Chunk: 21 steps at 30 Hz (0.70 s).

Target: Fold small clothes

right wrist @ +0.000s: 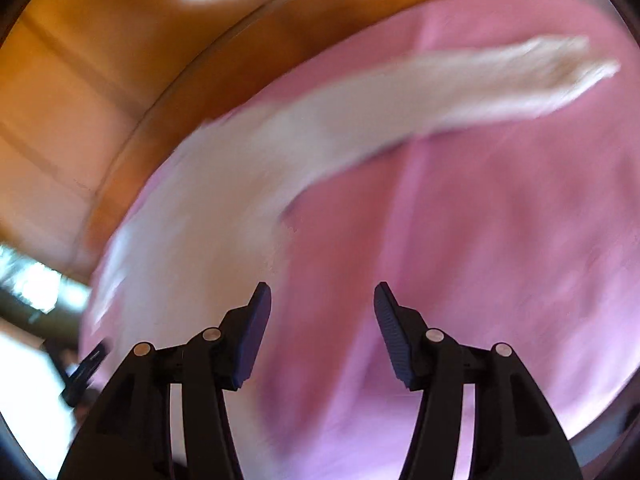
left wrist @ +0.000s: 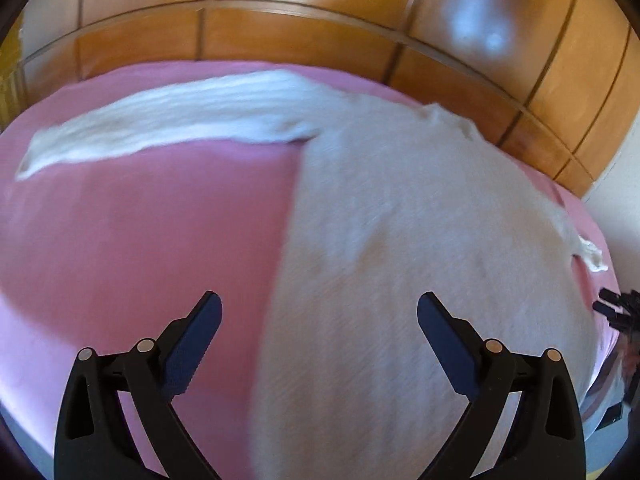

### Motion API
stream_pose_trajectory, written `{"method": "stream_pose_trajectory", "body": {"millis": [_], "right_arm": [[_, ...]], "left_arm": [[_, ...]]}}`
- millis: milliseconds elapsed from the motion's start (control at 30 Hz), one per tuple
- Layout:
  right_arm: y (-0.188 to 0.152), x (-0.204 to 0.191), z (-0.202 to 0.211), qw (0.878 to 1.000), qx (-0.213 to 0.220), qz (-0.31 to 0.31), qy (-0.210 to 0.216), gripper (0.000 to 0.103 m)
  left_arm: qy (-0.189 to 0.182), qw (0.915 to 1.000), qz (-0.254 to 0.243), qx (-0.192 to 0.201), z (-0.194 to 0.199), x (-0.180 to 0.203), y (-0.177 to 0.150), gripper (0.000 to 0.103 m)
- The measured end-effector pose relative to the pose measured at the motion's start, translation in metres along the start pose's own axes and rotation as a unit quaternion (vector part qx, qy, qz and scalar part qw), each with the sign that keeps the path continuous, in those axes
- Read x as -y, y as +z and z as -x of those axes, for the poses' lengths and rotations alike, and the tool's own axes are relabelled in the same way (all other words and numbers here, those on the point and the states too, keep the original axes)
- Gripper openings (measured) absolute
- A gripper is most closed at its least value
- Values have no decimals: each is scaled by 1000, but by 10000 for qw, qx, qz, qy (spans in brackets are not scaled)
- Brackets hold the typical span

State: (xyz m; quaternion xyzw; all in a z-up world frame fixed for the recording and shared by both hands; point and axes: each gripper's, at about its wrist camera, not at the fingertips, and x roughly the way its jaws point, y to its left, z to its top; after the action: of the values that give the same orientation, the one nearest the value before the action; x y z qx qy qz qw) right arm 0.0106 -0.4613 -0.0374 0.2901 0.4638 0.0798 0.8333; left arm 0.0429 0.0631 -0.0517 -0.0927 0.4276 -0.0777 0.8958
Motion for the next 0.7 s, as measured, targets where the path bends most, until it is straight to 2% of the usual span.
{"method": "stream_pose_trajectory", "body": {"millis": [67,133,167,200,233,267,300,400,500,567,633,700], "right_arm": [[-23,-16,-14,9995,-272,133,54,53],[-33,-22,-26,9991,-361,230,63,51],[-34,-23,-29,9990,-342,276,58,43],[-39,-26,-31,9988,-391,276,110,35],[-41,-28,-32,9984,-466,293,105,15],[-41,-30,-30,9980,-494,405,-33,7],[-31,-32,-29,9970,-482,577,-177,6],[-32,-49,-12,9956,-245,884,-188,5],[-30,-46,13,9950,33,944,-317,5],[-35,-33,14,9955,-75,831,-444,5],[-48,-18,-2,9945,-457,711,-622,5],[-53,-8,-16,9938,-646,623,-650,6]], "left_arm": [[-123,9998,81,-129,4,-11,-11,95],[-272,9994,50,-211,9,-18,-25,83],[-253,9995,-60,-199,12,-17,-30,76],[-252,9993,-205,-188,15,-15,-35,64],[-312,9989,-270,-202,15,-13,-38,53],[-442,9983,-284,-249,15,-13,-40,25],[-590,9974,-225,-352,13,-13,-40,7],[-730,9964,-235,-363,21,-11,-39,5],[-1077,9932,-34,-436,38,-17,-44,4],[-1183,9913,38,-571,42,-18,-52,4],[-1001,9920,-119,-766,38,-14,-61,4],[-880,9921,-157,-883,35,-14,-61,6]]}}
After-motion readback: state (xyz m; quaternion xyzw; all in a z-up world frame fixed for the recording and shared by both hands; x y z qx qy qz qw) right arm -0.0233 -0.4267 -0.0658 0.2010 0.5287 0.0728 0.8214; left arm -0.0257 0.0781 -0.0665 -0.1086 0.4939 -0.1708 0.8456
